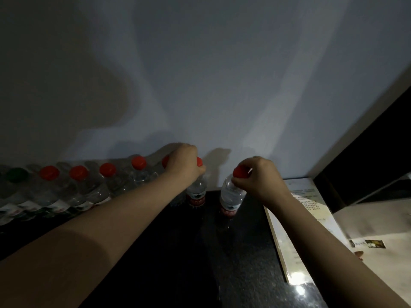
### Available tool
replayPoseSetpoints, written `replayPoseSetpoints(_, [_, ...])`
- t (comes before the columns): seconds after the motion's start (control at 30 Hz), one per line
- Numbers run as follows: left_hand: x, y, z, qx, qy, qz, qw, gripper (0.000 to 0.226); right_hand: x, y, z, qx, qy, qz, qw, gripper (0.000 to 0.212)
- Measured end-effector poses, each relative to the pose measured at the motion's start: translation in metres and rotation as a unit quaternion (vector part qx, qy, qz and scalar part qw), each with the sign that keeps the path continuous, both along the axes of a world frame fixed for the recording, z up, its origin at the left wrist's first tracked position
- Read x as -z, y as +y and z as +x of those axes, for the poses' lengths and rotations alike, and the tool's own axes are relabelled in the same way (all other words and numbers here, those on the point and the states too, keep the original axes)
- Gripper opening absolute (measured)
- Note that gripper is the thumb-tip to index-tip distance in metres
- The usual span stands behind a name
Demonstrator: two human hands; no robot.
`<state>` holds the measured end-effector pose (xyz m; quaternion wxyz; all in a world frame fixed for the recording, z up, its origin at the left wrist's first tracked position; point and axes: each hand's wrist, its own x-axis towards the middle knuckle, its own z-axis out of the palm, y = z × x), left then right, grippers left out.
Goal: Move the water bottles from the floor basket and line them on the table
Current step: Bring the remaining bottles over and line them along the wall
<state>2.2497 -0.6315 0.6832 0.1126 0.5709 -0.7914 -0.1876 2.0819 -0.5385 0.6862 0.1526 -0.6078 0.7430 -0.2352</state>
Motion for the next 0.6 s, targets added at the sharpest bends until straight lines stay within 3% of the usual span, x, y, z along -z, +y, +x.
replayPoseSetpoints(0.17, [0.006, 0.004, 0.003, -0.008, 0.027, -0.013, 1.0, 0.031, 0.003, -0.022, 0.001, 0.0, -0.005, 0.013, 1.0, 0.03])
replayPoseSetpoints(0.6, [0.004, 0.004, 0.001, -0.011, 0.002, -0.002, 1.0, 0.038, 0.014, -0.044, 0.013, -0.017, -0.009, 0.005, 1.0, 0.025])
